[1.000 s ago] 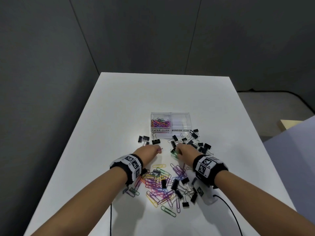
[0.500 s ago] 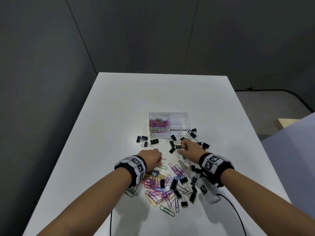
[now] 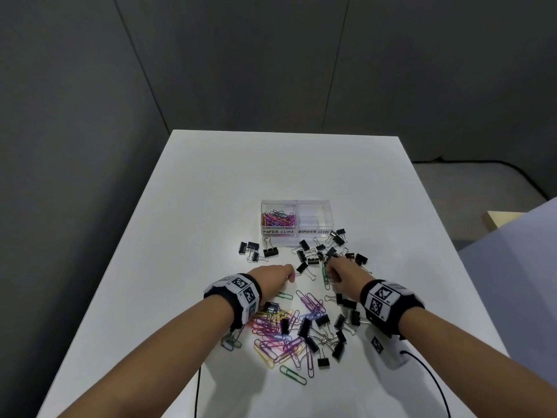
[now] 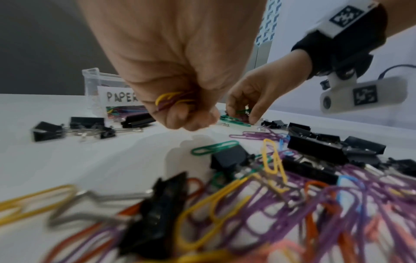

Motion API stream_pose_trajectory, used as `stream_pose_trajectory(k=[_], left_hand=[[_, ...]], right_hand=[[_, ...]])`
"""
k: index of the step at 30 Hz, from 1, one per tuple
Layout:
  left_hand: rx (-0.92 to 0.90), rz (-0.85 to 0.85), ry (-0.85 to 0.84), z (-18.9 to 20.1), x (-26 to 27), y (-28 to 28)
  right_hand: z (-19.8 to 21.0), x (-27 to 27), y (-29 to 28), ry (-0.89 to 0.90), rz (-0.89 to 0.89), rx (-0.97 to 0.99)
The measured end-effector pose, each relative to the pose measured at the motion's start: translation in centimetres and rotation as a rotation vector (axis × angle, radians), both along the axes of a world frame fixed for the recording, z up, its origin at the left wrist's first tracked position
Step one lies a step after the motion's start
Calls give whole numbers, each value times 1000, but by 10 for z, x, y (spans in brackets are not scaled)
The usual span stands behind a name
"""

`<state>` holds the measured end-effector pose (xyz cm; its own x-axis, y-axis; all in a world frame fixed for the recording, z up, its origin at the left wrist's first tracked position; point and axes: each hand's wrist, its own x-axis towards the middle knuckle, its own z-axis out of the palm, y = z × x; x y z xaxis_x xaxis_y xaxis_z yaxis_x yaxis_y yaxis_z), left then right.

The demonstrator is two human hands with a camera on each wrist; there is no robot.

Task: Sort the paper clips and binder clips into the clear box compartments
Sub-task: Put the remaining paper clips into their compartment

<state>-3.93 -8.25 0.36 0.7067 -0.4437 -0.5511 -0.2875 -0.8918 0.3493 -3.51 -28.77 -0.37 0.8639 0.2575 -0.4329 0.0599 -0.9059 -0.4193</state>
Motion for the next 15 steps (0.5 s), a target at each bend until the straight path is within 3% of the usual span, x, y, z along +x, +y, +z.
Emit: stream_pose_trajectory(k=[3,9,15], left_hand=[[-6,-52,-54,7,-8,-12],[16,-269,-131,3,-9,-30],[49,-336,-169,-5,-12,-35]], right_hand=[[-2,-3,3,-20,58,-40],[5,5,3,0,-123,-19],[6,6,11,7,-105,-160]])
